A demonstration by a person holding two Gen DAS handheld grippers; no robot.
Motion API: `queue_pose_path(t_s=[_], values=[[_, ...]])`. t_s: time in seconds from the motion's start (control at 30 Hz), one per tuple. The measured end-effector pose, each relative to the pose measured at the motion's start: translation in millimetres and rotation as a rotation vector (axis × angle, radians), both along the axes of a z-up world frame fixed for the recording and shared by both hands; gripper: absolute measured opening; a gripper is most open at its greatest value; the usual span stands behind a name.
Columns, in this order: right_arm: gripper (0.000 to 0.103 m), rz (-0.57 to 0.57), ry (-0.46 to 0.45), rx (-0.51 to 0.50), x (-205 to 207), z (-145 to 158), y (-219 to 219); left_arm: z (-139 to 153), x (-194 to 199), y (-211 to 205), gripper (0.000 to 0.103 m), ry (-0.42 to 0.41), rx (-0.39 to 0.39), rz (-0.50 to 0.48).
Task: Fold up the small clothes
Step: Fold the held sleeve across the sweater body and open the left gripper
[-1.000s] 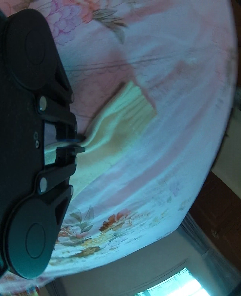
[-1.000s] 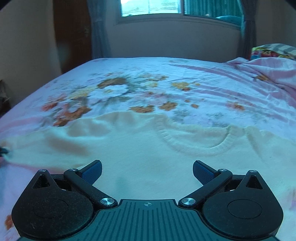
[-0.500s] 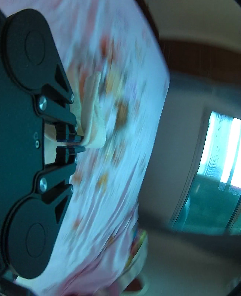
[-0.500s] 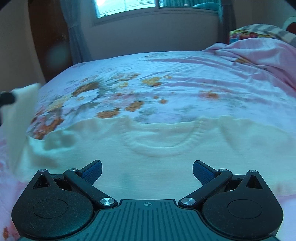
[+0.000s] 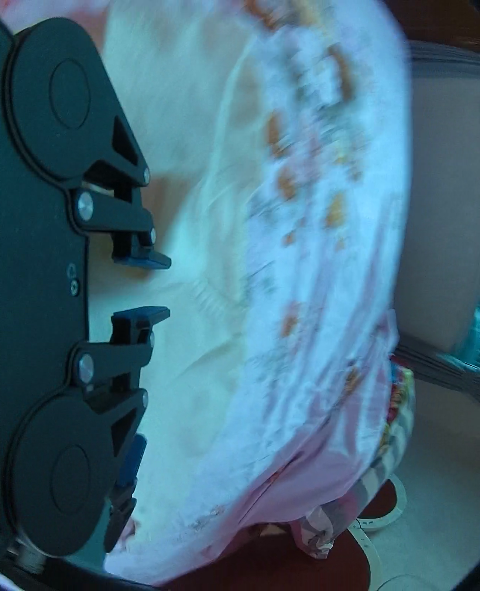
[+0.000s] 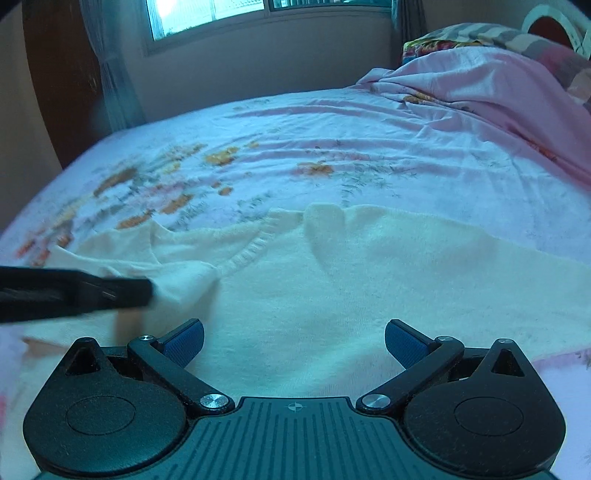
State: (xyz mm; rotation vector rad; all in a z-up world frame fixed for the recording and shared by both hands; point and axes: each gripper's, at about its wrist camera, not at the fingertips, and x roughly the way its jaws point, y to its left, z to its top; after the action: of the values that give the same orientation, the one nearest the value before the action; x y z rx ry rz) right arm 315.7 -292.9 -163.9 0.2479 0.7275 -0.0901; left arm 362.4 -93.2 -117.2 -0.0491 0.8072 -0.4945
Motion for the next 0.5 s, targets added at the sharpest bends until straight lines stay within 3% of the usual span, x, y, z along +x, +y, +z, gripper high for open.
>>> queue_pose_path(t_s=[0.13, 0.27, 0.33, 0.4, 0.5], values=[[0.103, 0.049, -0.01, 0.101, 10, 3, 13, 10, 7, 41, 0.028, -0.068, 0.1, 0.122], [0.103, 0.084, 0.011, 0.181, 25, -4, 31, -3, 16, 84, 0.028, -0.085, 0.239, 0.221], [0.089, 0.109, 0.006, 0.169, 29, -4, 42, -14, 17, 100, 0.028, -0.074, 0.279, 0.282], [0.049, 0.137, 0.021, 0.076, 30, -5, 61, -20, 18, 115, 0.028, -0.037, 0.227, 0.296], [0.048, 0.129, 0.071, 0.046, 35, -19, 71, -24, 14, 114, 0.028, -0.053, 0.236, 0.263]])
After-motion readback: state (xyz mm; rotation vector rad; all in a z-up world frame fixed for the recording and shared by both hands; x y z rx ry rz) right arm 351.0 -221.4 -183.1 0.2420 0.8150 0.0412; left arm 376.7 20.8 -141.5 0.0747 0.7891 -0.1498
